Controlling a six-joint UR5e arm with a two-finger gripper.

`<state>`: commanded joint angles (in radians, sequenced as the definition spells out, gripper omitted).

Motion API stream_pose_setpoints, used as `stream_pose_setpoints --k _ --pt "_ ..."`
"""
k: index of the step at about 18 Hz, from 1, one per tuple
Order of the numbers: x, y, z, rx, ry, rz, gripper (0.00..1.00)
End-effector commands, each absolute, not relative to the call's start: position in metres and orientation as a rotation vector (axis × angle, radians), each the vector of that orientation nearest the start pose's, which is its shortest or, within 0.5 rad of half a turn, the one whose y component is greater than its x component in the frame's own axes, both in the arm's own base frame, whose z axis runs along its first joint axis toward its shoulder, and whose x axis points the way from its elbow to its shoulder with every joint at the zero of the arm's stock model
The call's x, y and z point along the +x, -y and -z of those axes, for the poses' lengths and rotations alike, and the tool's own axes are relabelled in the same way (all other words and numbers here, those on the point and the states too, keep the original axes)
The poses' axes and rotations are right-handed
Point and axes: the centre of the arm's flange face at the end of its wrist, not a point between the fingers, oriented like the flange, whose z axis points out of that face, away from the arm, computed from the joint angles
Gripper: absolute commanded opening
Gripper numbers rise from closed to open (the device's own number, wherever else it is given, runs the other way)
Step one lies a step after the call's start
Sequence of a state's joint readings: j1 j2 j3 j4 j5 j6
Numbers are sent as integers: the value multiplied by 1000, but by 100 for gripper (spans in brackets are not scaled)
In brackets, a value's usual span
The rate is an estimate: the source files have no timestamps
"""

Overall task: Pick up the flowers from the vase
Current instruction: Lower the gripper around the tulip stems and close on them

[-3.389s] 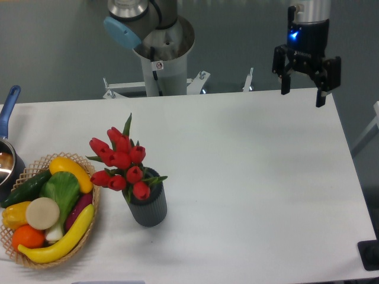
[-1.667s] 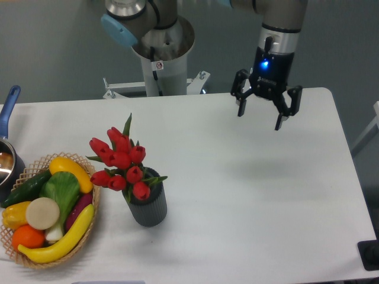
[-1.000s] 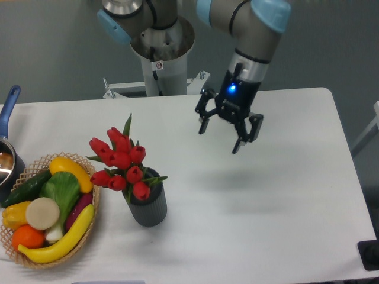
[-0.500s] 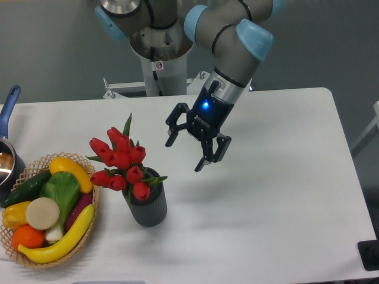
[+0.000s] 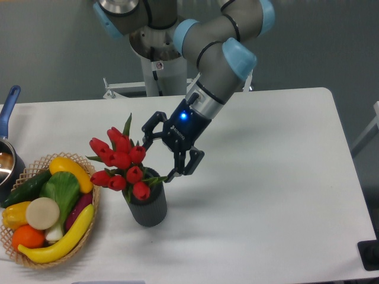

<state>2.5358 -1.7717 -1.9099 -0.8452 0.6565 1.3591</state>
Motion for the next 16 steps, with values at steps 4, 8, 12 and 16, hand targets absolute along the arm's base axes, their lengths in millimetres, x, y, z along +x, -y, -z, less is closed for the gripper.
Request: stream_pose_setpoints --k 4,8,12,16 --pt "-311 -481 -332 -2160 -545 260 100" --pt "-306 -486 -328 -2160 -556 274 100" --pt "-305 -486 -325 -2162 -556 279 100" --pt "-303 -490 -325 -2159 -564 283 100"
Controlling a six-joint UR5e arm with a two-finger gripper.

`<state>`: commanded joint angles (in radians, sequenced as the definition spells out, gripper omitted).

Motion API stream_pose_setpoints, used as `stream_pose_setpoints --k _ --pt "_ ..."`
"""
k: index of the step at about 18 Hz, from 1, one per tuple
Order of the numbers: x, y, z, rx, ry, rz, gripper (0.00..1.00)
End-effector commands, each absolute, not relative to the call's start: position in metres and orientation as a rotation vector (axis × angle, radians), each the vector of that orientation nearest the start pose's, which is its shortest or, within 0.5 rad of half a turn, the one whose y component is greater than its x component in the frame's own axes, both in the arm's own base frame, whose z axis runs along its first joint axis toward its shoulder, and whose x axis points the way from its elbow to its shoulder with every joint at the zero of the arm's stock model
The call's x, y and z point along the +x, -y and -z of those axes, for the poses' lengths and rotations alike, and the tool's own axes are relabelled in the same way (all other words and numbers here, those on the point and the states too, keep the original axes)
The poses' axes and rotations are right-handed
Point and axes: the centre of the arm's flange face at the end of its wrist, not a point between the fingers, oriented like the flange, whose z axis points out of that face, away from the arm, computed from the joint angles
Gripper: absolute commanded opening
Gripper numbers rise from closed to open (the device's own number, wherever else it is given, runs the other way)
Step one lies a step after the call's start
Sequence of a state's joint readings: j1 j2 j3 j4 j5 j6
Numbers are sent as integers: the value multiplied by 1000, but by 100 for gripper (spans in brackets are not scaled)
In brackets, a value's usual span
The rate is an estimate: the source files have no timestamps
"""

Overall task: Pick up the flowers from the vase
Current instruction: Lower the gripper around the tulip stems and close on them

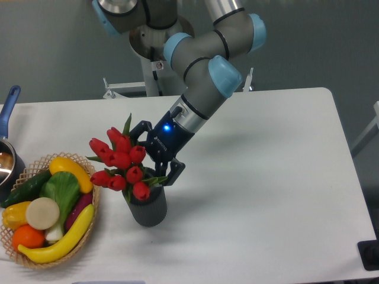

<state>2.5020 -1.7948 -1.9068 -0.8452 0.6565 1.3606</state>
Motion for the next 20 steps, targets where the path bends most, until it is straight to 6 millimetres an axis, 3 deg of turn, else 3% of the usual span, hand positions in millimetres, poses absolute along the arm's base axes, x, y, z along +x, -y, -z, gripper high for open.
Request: stream_pose_setpoints --k 2,11,20 --pt "-302 -490 -325 -2159 -566 284 97" --pt "-304 -491 -324 -2159 -562 288 47" --pt "-313 -493 -345 -2100 -487 313 45"
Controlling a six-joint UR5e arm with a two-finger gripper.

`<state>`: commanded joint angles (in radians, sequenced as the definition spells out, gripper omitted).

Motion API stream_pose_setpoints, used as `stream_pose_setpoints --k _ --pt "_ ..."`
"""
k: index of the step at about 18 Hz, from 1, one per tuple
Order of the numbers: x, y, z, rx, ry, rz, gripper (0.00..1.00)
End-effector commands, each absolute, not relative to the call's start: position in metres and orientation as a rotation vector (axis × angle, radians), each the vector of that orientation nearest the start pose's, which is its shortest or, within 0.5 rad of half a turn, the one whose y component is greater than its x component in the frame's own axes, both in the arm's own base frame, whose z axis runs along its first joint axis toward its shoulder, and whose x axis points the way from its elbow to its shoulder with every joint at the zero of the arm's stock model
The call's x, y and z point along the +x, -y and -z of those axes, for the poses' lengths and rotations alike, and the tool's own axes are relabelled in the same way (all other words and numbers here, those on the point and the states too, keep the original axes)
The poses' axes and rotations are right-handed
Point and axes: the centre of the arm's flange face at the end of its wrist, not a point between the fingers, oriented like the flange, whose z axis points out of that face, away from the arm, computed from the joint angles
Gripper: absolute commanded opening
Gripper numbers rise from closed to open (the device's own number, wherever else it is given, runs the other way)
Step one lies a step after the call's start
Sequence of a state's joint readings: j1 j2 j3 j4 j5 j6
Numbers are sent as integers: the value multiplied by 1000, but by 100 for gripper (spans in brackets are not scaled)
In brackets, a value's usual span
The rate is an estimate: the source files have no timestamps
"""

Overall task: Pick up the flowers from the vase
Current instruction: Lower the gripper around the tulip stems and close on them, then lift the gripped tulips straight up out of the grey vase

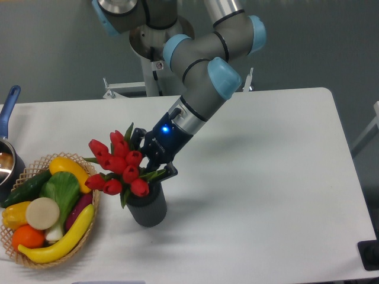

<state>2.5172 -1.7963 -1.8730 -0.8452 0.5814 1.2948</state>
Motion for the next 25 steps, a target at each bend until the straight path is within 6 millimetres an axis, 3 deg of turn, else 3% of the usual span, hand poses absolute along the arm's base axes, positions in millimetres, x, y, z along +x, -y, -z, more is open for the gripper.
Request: stream_pose_setpoints --k 4,10,14,21,25 --pt "-316 -489 -352 -2096 -473 303 45" --pt "-327 -480 -393 -2061 -286 359 45" --pt "-329 -478 -411 -2044 -266 352 45" --pt "-356 -455 -469 -1922 -92 416 45" --pt "-369 -446 -487 -1882 -26 445 45"
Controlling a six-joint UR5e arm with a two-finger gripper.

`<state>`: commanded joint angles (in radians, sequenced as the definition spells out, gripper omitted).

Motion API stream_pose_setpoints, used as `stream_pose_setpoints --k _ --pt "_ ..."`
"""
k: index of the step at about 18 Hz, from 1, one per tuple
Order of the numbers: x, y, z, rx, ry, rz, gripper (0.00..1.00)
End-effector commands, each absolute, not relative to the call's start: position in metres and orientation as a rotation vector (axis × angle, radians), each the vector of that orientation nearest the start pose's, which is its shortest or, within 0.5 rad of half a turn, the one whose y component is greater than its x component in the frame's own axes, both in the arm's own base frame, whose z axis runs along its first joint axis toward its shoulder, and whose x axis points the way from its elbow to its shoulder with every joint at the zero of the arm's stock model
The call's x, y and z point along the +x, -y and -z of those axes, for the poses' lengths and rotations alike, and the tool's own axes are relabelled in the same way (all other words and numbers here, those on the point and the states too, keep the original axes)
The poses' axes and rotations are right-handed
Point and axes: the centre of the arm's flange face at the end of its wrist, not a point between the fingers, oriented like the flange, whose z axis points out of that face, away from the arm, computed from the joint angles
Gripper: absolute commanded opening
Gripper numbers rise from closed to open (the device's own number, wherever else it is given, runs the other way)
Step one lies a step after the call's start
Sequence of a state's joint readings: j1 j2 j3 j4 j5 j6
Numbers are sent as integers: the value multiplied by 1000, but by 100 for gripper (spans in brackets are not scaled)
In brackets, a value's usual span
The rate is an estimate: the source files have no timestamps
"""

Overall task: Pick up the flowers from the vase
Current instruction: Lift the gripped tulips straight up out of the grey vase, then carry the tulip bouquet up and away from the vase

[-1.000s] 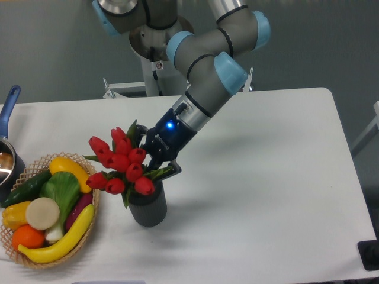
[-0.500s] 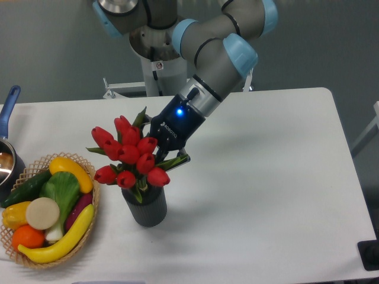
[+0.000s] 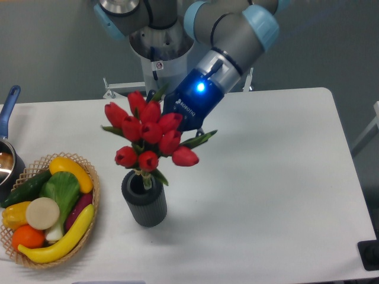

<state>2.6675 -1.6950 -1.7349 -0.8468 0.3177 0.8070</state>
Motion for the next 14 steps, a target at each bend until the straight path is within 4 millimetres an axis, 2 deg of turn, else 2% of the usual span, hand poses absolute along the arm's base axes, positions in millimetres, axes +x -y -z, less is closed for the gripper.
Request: stream_pose_setpoints --k 4,10,12,14 --pt "-372 -442 -496 -1847 -12 469 45" --pt "-390 -431 -517 -1822 3 436 45" --pt "-398 -431 -517 -1821 -2 421 45" --pt "-413 -435 -509 -1831 9 418 45"
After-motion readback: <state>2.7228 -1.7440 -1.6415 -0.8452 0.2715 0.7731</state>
